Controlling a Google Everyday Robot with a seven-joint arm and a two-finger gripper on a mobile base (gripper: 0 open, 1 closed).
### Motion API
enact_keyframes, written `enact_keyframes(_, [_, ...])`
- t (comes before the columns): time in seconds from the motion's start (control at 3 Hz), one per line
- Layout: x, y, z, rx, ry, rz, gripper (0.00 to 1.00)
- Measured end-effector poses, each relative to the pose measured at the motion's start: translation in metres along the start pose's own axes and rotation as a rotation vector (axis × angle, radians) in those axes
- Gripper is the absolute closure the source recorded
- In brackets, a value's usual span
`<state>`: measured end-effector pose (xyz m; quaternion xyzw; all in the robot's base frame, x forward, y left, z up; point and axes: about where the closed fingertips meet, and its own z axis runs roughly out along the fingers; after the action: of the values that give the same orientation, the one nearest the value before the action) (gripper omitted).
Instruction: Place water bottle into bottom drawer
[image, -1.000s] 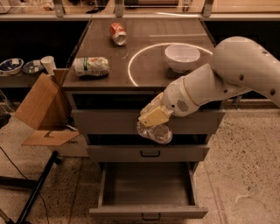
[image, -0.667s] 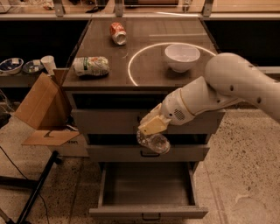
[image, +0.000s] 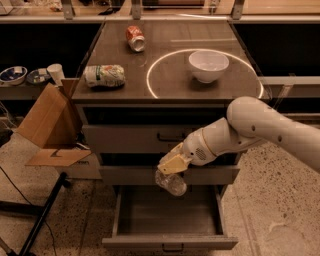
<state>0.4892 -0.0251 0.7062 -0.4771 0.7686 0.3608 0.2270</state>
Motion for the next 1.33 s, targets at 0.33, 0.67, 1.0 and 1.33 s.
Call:
enact_keyframes(0.33, [0.032, -0.021, 0.033, -0.006, -0.056, 0.042, 1.00])
enact_keyframes(0.67, [0.060, -0.049, 0.065, 0.026, -0.110, 0.080, 1.00])
enact_keyframes(1.0, [0.087, -0.087, 0.101, 0.057, -0.159, 0.152, 1.00])
enact_keyframes(1.33, [0.099, -0.103, 0.116, 0.067, -0.175, 0.182, 1.00])
